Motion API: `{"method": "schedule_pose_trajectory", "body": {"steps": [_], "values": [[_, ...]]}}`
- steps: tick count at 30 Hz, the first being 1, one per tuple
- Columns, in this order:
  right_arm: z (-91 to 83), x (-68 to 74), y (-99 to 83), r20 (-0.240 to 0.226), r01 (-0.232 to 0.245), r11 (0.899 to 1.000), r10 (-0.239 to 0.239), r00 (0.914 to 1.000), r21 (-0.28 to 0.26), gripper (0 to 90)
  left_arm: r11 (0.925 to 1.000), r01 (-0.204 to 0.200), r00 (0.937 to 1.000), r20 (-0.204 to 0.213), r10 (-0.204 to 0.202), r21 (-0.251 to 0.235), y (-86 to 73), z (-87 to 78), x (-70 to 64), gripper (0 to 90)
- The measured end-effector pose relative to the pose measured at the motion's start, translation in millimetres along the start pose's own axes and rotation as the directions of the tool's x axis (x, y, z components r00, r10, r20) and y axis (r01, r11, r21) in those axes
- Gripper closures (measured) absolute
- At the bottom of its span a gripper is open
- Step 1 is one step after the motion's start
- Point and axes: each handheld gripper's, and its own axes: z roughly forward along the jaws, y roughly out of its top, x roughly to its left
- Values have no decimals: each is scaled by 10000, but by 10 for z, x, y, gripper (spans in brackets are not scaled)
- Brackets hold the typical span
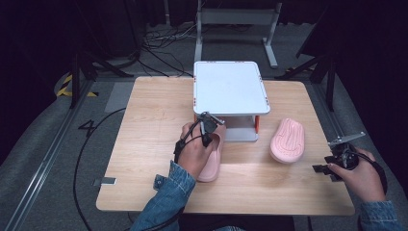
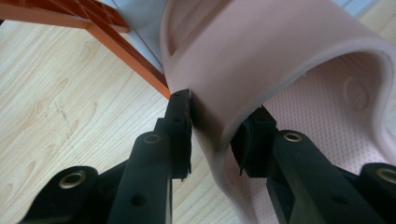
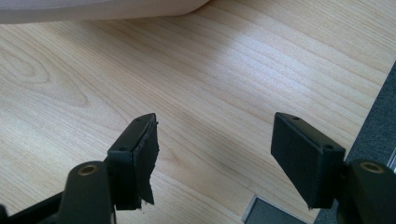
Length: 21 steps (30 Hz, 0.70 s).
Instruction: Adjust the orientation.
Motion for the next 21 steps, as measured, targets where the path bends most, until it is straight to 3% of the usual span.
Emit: {"method": "schedule_pose_trajectory", "body": {"steps": [3,6,9,14,19,21], "values": [[11,11,7,-42,20,10000,-20,10000,27,327,9999,37,10000,65,-36,-119,3,4,-11,663],[7,18,12,-87,95,10000,-95,9999,21,327,10000,96,9984,562,-97,8,-19,-30,19,581],[1,13,9,-66,25,10000,-25,10000,-22,327,9999,85,9981,607,-91,107,-35,-46,19,545],[5,14,11,-81,35,10000,-35,10000,15,325,9999,164,9961,869,-167,44,-64,-86,39,389],[6,10,16,-82,76,10000,-76,9999,-37,323,9989,354,9901,1371,-307,-319,-183,-273,95,323],[10,9,15,-88,78,10000,-79,9999,-42,322,9989,305,9853,1690,-240,-356,-313,-411,183,326]]}}
